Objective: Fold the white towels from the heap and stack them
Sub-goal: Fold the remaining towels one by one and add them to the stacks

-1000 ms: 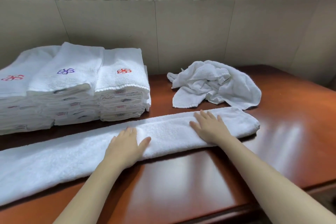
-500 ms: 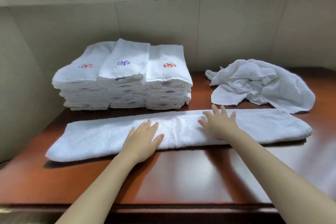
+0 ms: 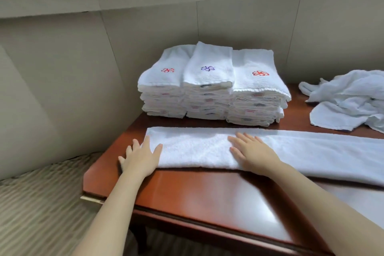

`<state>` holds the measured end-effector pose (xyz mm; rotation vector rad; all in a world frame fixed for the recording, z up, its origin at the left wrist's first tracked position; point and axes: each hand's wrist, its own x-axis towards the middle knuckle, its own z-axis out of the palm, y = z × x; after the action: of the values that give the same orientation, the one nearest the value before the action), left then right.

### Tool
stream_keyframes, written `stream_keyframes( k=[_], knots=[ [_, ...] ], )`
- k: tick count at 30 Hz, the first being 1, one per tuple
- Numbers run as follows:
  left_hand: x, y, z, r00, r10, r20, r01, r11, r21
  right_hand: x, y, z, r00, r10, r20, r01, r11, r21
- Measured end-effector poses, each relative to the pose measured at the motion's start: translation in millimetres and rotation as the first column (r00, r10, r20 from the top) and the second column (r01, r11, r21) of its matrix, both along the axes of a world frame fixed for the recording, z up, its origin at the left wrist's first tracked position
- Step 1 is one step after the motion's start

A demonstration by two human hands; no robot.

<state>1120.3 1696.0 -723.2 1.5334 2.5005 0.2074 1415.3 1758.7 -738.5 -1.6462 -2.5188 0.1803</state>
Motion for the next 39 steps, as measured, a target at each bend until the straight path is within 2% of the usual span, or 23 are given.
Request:
stream_keyframes(
  k=[3,5,7,8,11,14,15,17,18,19,20,21,22,23,24,25,27,29,31,33,35,37,39],
  knots=[
    [-11,0,-1,0.997,0.078,0.004,-0.077,0.986,0.151,-7,3,-2,0.999,-0.015,0.029,0.015,1.0,0.006],
    [-15,4,2,0.983,0.163,0.082,-0.176,0.965,0.195,-7,5,-4,0.999,-0.026,0.03,0.025,1.0,0.004],
    [-20,11,9,0.939,0.29,0.186,-0.313,0.943,0.111,-6,5,-6,0.999,-0.024,0.032,0.024,1.0,-0.002],
    [-23,13,12,0.929,0.33,0.169,-0.342,0.939,0.044,-6,4,-6,0.999,-0.02,0.028,0.021,1.0,-0.006],
    [-33,17,17,0.949,0.302,0.093,-0.295,0.952,-0.084,-8,2,-7,1.0,-0.025,-0.008,0.024,1.0,-0.009],
    [-37,18,17,0.936,0.256,0.241,-0.239,0.966,-0.099,-9,-3,-5,0.999,-0.023,-0.037,0.023,1.0,-0.005],
    [-34,18,20,0.944,0.226,0.239,-0.219,0.974,-0.059,-10,-6,-4,0.998,-0.025,-0.055,0.025,1.0,0.003],
    [-19,21,31,0.978,0.14,0.156,-0.16,0.979,0.127,-10,-11,-1,0.994,-0.017,-0.109,0.019,1.0,0.024],
    [-5,22,38,0.988,0.082,0.128,-0.112,0.962,0.249,-9,-13,2,0.984,-0.014,-0.176,0.016,1.0,0.01],
    [13,20,47,0.99,0.016,0.142,-0.068,0.928,0.365,-9,-15,7,0.95,-0.03,-0.31,0.018,0.999,-0.04],
    [34,17,55,0.981,-0.06,0.182,-0.032,0.886,0.462,-8,-19,14,0.861,-0.087,-0.501,0.023,0.991,-0.132],
    [56,14,62,0.967,-0.151,0.204,0.019,0.845,0.535,-7,-23,24,0.696,-0.187,-0.693,-0.002,0.965,-0.262],
    [77,10,66,0.946,-0.26,0.193,0.11,0.818,0.565,-4,-24,33,0.488,-0.299,-0.82,-0.07,0.923,-0.378],
    [97,6,68,0.901,-0.397,0.175,0.238,0.79,0.565,1,-24,41,0.302,-0.405,-0.863,-0.154,0.873,-0.463],
    [115,3,66,0.823,-0.534,0.193,0.368,0.761,0.535,8,-22,48,0.168,-0.495,-0.852,-0.226,0.822,-0.522],
    [131,0,62,0.721,-0.641,0.263,0.485,0.738,0.47,15,-22,52,0.105,-0.565,-0.819,-0.264,0.778,-0.57],
    [154,-2,53,0.56,-0.734,0.385,0.64,0.678,0.362,27,-26,55,0.128,-0.643,-0.755,-0.243,0.718,-0.653],
    [162,0,49,0.538,-0.744,0.396,0.661,0.664,0.349,32,-30,49,0.145,-0.679,-0.719,-0.183,0.696,-0.694],
    [157,3,48,0.557,-0.725,0.405,0.638,0.686,0.35,32,-33,43,0.13,-0.687,-0.715,-0.131,0.703,-0.699],
    [146,8,50,0.602,-0.702,0.381,0.615,0.712,0.34,31,-33,40,0.173,-0.667,-0.725,-0.12,0.716,-0.688],
    [131,12,52,0.708,-0.635,0.31,0.522,0.766,0.376,26,-32,42,0.249,-0.64,-0.727,-0.095,0.731,-0.676],
    [112,17,52,0.847,-0.463,0.26,0.337,0.847,0.411,20,-28,41,0.287,-0.629,-0.723,-0.05,0.744,-0.667],
    [95,18,47,0.918,-0.279,0.283,0.161,0.912,0.376,14,-24,40,0.314,-0.622,-0.718,-0.002,0.755,-0.655]
  ],
)
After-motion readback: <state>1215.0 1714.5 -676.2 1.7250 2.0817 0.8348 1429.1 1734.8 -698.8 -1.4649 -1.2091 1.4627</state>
